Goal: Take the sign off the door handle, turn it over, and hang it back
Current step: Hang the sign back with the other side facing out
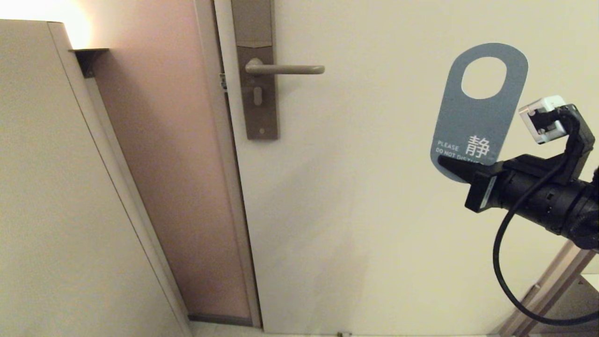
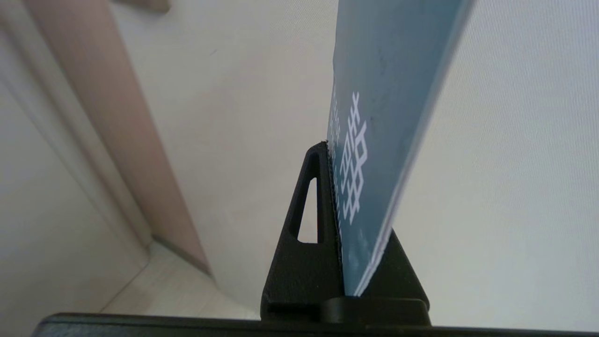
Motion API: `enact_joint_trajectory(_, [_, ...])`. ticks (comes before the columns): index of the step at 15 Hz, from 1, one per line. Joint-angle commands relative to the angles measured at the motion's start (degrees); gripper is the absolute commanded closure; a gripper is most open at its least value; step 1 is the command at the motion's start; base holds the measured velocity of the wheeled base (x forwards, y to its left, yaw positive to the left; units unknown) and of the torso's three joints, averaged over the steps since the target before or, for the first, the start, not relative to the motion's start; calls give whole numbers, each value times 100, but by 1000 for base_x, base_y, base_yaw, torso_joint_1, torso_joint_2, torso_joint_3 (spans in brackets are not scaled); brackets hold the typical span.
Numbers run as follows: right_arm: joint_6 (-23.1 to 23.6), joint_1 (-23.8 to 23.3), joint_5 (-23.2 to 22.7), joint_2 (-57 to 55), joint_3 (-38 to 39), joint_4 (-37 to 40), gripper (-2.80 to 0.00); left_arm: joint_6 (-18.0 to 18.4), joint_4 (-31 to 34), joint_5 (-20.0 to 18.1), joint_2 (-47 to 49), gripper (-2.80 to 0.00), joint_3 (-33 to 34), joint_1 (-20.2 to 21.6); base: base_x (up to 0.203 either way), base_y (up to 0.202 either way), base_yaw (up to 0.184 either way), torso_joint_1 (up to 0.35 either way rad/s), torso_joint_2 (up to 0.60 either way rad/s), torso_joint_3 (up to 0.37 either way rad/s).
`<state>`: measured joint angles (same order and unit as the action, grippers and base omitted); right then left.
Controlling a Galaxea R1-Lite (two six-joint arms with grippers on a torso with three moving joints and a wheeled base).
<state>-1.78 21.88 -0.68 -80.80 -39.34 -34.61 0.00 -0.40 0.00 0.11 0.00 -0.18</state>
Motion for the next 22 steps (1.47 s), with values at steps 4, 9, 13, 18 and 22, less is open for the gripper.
enact_joint_trajectory(4, [2,14,15,-916,-827,132,0,0,-4,0,-2,0,0,1,0,0,0,0,0,0])
enact_joint_trajectory(9, [-7,131,14,-1497,-2081,1191,0,0,-4,0,-2,0,0,1,0,0,0,0,0,0])
enact_joint_trajectory(13, [-20,447,-2,-1631,-2755,2212,0,0,-4,0,-2,0,0,-6,0,0,0,0,0,0])
enact_joint_trajectory(18, [-16,797,68,-2100,-3560,2466,0,0,-4,0,-2,0,0,1,0,0,0,0,0,0])
enact_joint_trajectory(22, [-38,1130,567,-2385,-3823,2489,0,0,-4,0,-2,0,0,1,0,0,0,0,0,0])
